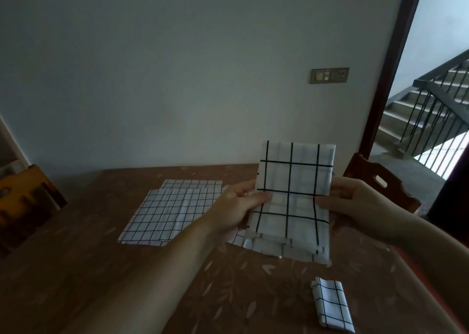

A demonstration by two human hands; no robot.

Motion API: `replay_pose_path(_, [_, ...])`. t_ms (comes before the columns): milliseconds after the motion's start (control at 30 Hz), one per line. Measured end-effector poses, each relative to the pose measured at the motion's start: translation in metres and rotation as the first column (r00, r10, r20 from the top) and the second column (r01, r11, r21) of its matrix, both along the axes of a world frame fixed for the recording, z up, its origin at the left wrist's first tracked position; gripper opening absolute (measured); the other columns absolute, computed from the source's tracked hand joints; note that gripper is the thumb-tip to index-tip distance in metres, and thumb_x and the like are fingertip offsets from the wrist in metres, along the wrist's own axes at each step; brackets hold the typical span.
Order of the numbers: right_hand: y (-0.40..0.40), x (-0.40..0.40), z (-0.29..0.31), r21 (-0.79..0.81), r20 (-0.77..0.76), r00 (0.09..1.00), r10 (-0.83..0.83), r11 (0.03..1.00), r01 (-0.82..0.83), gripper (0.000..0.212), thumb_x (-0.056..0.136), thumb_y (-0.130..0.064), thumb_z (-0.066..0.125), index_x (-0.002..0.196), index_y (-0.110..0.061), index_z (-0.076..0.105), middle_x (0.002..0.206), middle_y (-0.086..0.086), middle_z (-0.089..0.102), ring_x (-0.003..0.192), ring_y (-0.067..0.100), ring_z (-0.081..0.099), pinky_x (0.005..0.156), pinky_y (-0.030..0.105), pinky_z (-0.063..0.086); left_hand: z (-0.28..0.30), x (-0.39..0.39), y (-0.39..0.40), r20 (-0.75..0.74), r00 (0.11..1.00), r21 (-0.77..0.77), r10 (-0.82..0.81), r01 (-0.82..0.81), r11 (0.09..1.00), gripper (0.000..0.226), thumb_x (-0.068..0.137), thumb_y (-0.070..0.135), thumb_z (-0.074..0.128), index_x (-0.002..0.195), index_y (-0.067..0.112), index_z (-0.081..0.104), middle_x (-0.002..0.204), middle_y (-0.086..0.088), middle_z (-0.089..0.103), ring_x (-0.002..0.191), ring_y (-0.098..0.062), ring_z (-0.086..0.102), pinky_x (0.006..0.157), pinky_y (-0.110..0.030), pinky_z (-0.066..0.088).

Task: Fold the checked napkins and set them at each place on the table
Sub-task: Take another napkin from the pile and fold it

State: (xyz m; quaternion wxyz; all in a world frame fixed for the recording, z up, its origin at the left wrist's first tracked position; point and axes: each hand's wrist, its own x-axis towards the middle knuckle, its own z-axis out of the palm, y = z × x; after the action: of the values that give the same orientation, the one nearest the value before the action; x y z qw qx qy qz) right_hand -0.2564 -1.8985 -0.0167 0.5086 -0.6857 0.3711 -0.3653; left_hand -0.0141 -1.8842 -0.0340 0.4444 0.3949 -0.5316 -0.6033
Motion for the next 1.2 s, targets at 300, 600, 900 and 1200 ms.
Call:
replay_pose_path(300, [0.004,-0.008,0.001,-0.158,-0.116,0.993,-0.013,0.987,-0.006,0.045,0.091,0.005,0.050,0.073,-0.026,0.078,0.095,0.000,0.075,0.087,0.015,0.072,0.072,0.020,0.058,-0.004,-0.007,-0.003,-0.132,0.989,0.126,0.065,-0.048,0.991,0.020,0.090,0.026,0.059,0.101,0.020,0.075,0.103,-0.014,0.050,0.091,-0.033,0.044,0.075,-0.041,0.037])
replay_pose_path(600, [0.005,-0.012,0.008,-0.394,-0.250,0.964,-0.088,0.919,-0.019,0.060,0.084,0.022,0.047,0.073,-0.029,0.076,0.092,-0.007,0.069,0.068,0.013,0.069,0.061,0.028,0.059,0.004,-0.008,0.014,0.206,0.975,0.080,-0.083,0.068,0.995,0.017,0.097,0.031,0.055,0.112,0.026,0.061,0.103,-0.010,0.072,0.066,-0.024,0.070,0.050,-0.027,0.054])
replay_pose_path(900, [0.005,0.007,0.025,-0.240,-0.488,0.873,-0.015,0.964,-0.118,0.052,0.083,-0.071,0.043,0.088,-0.028,0.073,0.080,-0.004,0.071,0.073,0.010,0.067,0.075,0.035,0.057,0.008,-0.008,0.017,0.343,0.914,-0.047,-0.216,0.246,0.968,0.020,0.098,0.020,0.055,0.115,0.030,0.056,0.089,0.000,0.069,0.058,-0.014,0.061,0.049,-0.020,0.049])
replay_pose_path(1200, [0.008,0.014,0.021,-0.295,-0.444,0.890,-0.108,0.955,-0.032,0.027,0.087,-0.045,0.055,0.081,-0.029,0.076,0.075,-0.008,0.073,0.065,0.009,0.068,0.059,0.019,0.052,0.014,-0.005,0.020,0.405,0.866,0.015,-0.292,0.313,0.949,0.026,0.097,0.023,0.055,0.123,0.031,0.054,0.102,-0.003,0.069,0.061,-0.014,0.065,0.053,-0.021,0.052])
